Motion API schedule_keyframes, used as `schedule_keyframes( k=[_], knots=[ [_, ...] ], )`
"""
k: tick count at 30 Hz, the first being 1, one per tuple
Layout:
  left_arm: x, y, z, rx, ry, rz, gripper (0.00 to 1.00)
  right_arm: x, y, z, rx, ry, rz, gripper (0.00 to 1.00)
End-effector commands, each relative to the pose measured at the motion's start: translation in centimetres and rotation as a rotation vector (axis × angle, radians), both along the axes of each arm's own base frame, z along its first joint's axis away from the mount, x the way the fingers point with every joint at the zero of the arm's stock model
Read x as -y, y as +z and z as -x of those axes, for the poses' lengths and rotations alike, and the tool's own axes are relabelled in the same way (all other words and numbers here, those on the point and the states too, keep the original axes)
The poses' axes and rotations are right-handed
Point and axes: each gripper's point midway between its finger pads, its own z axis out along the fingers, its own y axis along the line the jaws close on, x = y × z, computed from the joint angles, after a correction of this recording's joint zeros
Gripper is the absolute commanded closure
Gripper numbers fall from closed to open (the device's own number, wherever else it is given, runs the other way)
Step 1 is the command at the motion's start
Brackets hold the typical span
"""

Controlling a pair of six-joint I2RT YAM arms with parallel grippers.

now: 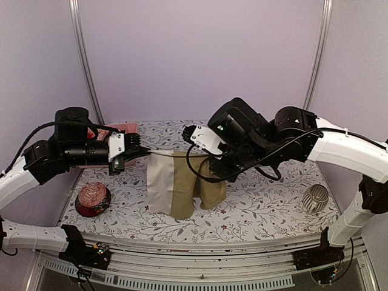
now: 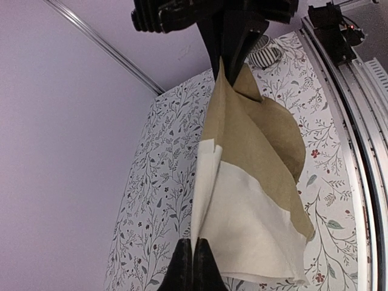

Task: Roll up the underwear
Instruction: Pick up the underwear from the center of the board, then flatten out the underwear at the corner of the board.

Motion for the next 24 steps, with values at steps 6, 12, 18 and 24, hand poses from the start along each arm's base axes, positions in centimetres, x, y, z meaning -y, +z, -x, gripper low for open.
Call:
schedule_keyframes(
  k=[6, 12, 18, 24],
  knots=[
    [-0.9, -4.5, -8.4, 0.134, 0.341, -0.107, 1.0, 4.5, -2.2, -8.7, 0.229, -0.226, 0.215, 0.97],
    [0.1, -1.6, -15.9, 0.208, 0.487, -0.104, 1.0, 6.1, 2.1, -17.2, 0.429, -0.32, 0.216, 0.98],
    [1.2, 4.0, -18.3, 0.322, 0.494, -0.094, 1.0, 6.2, 6.8, -18.2, 0.6, -0.296, 0.265, 0.98],
    [2.0, -3.5, -12.4, 0.237, 0.278, -0.22, 1.0, 6.0, -1.5, -11.4, 0.448, -0.077, 0.41, 0.97]
  ],
)
